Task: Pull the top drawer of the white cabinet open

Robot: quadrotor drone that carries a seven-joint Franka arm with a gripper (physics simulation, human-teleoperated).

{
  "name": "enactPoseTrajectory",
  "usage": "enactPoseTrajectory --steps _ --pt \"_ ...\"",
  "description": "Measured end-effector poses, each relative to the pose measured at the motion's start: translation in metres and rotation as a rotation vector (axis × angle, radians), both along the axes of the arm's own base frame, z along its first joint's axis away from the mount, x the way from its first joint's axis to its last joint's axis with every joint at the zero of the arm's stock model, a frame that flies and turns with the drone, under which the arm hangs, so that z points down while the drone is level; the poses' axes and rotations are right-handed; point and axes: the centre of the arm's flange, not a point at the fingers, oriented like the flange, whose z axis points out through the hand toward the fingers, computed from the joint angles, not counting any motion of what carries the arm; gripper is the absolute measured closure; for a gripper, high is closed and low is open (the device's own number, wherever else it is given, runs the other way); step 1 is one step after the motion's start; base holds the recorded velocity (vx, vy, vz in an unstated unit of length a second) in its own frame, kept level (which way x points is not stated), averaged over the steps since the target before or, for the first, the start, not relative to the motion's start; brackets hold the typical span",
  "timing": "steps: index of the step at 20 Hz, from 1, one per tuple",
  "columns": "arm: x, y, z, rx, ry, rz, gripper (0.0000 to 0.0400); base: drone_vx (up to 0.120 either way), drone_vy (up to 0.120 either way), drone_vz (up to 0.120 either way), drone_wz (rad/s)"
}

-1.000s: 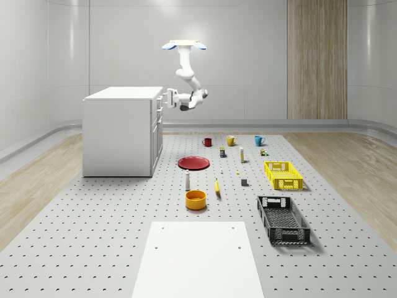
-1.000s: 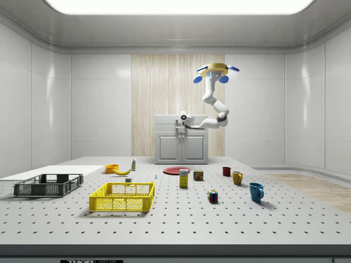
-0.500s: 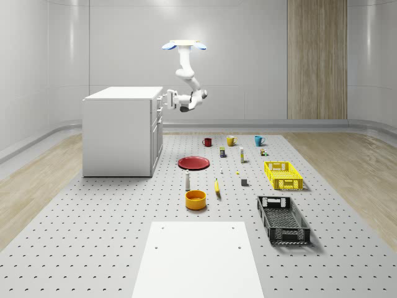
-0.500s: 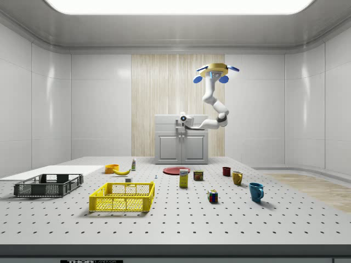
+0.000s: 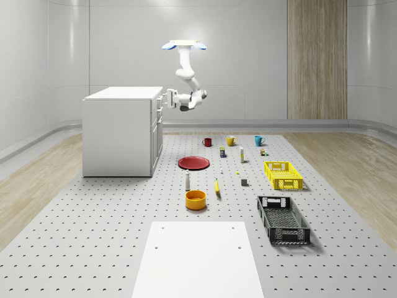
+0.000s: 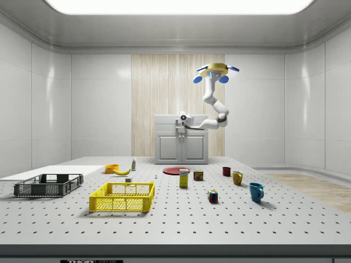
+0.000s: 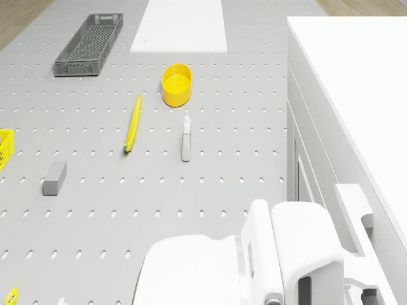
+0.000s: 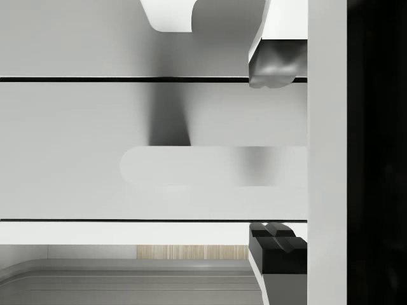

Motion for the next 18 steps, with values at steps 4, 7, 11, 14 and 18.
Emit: enactPoseTrajectory --steps 4,7,11,14,18 --pt "0.0 0.0 -0.003 0.0 0.0 0.0 0.0089 0.0 0.0 0.0 0.0" --pt "0.0 0.003 -0.004 0.0 0.0 0.0 0.0088 0.0 0.0 0.0 0.0" --pt "0.0 0.007 -0.005 0.0 0.0 0.0 0.0088 0.0 0.0 0.0 0.0" --pt "0.0 0.011 -0.005 0.0 0.0 0.0 0.0088 0.0 0.0 0.0 0.0" --pt "0.0 0.015 -0.005 0.0 0.0 0.0 0.0088 0.0 0.0 0.0 0.0"
